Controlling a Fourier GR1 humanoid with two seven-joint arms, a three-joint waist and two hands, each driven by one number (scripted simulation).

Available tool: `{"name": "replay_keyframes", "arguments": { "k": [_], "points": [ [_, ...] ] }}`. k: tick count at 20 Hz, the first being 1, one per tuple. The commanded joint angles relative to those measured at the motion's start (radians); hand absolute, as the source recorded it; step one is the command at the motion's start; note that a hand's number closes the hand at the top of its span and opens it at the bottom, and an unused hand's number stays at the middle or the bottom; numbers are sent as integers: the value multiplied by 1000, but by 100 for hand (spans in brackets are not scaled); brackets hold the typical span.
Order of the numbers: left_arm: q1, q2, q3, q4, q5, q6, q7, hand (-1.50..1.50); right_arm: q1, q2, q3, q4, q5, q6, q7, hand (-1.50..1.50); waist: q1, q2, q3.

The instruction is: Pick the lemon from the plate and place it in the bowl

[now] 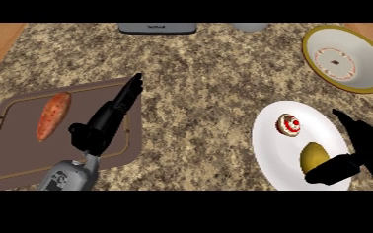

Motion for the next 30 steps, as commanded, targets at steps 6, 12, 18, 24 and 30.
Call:
{"name": "replay_keyframes", "arguments": {
  "k": [6,12,18,24,30],
  "points": [
    [-23,5,23,-45,8,-13,63,0,-2,68,52,81,149,-37,222,-150,4,1,1],
    [19,-12,9,-43,-28,-6,32,0,73,137,57,86,202,-64,194,-150,-5,0,1],
    [26,-34,7,-29,-47,-11,23,0,95,146,-5,104,181,-14,160,-150,-9,-1,1],
    [62,-29,13,-132,-54,-18,90,0,121,224,-46,227,254,-46,4,-150,-2,-1,2],
    [83,-23,89,-40,-54,-100,-22,0,113,236,-103,193,380,4,-55,150,-6,0,2]
  ]
}}
